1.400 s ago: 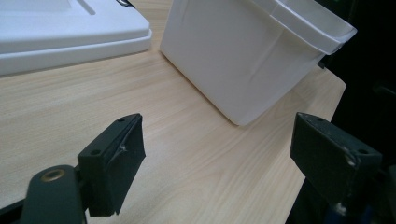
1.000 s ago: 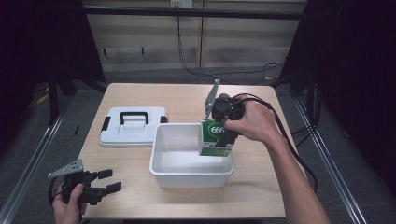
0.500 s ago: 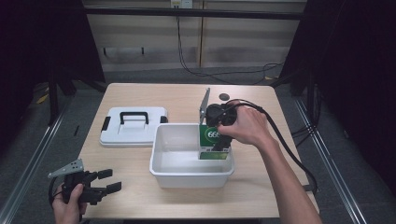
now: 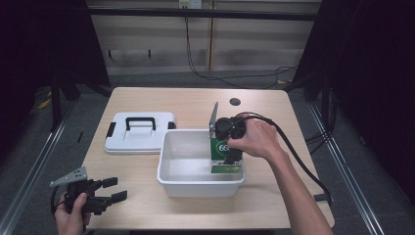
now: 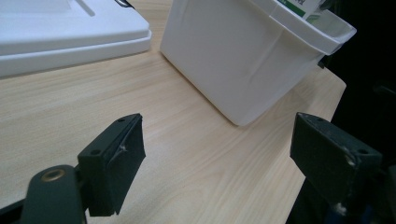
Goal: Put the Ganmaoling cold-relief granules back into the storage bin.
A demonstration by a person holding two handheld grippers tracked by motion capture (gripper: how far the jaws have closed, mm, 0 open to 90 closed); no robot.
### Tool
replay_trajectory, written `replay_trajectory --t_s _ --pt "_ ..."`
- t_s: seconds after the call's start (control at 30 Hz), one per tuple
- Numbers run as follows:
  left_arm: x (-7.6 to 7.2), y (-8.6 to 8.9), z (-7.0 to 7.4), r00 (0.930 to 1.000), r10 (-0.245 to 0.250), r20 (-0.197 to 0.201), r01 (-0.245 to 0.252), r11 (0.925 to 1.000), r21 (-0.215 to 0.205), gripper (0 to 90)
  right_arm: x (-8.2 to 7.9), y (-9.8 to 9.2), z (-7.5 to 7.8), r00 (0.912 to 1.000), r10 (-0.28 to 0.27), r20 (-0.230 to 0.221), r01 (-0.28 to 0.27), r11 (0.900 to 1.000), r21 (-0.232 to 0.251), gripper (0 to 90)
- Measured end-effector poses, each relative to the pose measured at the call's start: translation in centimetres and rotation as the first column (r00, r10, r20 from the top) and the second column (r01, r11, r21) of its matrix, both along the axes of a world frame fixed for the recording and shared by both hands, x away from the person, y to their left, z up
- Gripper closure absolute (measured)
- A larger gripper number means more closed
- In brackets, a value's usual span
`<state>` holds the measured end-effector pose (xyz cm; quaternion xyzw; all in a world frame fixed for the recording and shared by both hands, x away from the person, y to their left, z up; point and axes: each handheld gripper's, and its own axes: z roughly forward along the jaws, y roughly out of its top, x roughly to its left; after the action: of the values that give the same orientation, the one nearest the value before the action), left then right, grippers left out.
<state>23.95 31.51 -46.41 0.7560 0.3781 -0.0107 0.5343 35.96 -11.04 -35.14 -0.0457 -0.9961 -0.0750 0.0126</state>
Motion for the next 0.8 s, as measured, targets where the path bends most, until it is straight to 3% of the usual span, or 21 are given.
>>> replay_trajectory --t_s 0.8 --pt "0.0 0.2 0.0 1.0000 -0.005 0.006 0.005 1.0000 0.000 17.8 0.5 1.1 -4.1 0.9998 -0.012 -0.016 0.011 0.996 -0.089 15.5"
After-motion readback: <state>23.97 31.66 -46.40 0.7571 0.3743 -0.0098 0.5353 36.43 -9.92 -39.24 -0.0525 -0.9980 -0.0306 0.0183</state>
